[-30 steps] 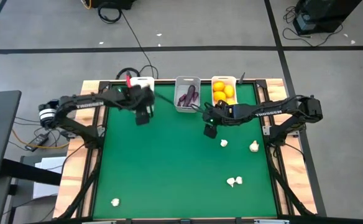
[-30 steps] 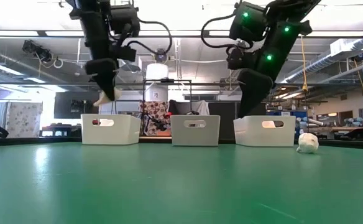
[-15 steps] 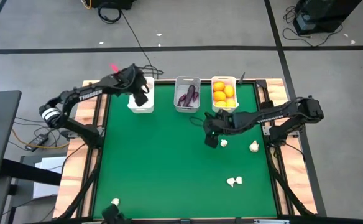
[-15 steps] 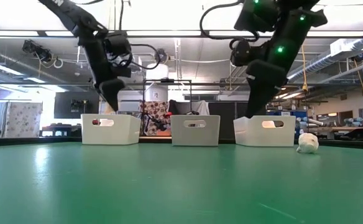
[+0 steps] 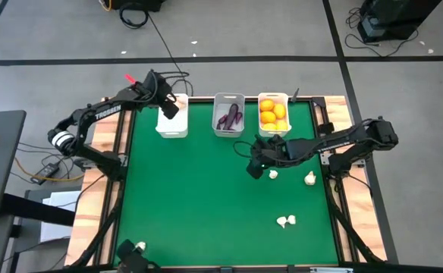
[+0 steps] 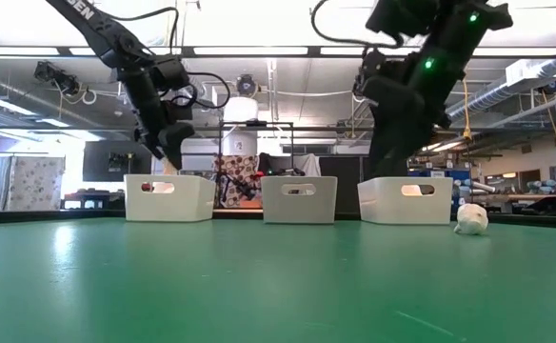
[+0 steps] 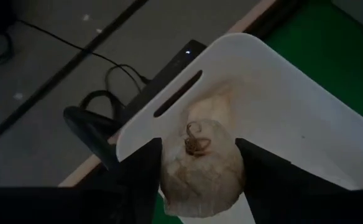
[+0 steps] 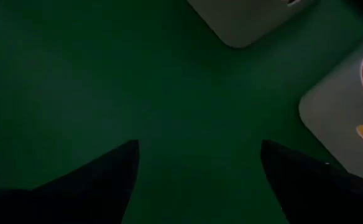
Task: Sort produce into baskets
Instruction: Put the garlic into the left white bin
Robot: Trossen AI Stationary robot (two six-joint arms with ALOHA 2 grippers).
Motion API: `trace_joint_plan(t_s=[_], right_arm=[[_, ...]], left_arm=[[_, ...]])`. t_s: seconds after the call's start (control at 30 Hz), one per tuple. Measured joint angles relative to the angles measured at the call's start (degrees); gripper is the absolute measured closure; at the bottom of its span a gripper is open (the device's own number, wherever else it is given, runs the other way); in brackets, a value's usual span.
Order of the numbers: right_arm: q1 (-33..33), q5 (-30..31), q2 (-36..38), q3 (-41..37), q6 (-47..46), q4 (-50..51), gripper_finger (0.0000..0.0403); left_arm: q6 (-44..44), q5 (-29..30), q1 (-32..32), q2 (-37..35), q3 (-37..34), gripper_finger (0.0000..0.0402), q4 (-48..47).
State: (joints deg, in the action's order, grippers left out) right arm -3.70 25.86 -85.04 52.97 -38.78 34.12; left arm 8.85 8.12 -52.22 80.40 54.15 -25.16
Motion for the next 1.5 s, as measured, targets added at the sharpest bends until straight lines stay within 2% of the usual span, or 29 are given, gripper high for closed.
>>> trace_joint_plan(t_s=[0.07,0.33,0.5,0.6,0.73,1.0,1.07,1.17,1.33,1.5], right_arm=[[-0.79,0.02,1.04,0.00,-0.63,0.08,0.0057],[-6.17,-0.11,6.24,0.00,-7.22,1.25,0.0057],[-10.55,0.75,8.61,0.02,-16.25,11.44,0.0057],[-12.65,0.64,8.77,0.02,-22.93,20.97,0.0057],[-13.91,-4.40,8.34,-1.63,-26.48,28.85,0.0057],[-13.73,-17.84,8.56,-8.38,-28.50,34.57,0.0057],[-13.73,-18.93,8.53,-8.66,-29.04,38.36,0.0057],[-13.71,-19.97,8.78,-7.91,-28.61,38.93,0.0060],[-13.72,-25.85,8.66,-7.66,-29.31,42.47,0.0070],[-14.21,-25.67,7.67,-8.74,-33.91,40.06,0.0084]], left_arm=[[-0.08,-1.87,-0.97,0.00,0.00,0.0183,0.01],[-0.15,-2.74,-2.29,0.00,-0.71,0.0151,4.97],[0.00,-11.36,-1.07,0.00,-1.14,0.0149,6.23],[-0.96,-14.84,2.19,0.00,-1.14,0.0153,5.69],[-1.63,-14.79,8.87,0.00,-1.16,0.0163,7.04],[-1.77,-14.86,22.81,-0.04,-1.16,0.0174,18.56],[-1.82,-14.86,25.62,-0.04,-1.16,0.0174,21.04],[-1.69,-14.86,29.59,-0.02,-1.16,0.0174,25.17],[-1.59,-15.75,34.74,3.13,-1.14,0.0174,32.28],[-2.96,-15.80,37.98,7.84,-1.14,0.0174,37.65]])
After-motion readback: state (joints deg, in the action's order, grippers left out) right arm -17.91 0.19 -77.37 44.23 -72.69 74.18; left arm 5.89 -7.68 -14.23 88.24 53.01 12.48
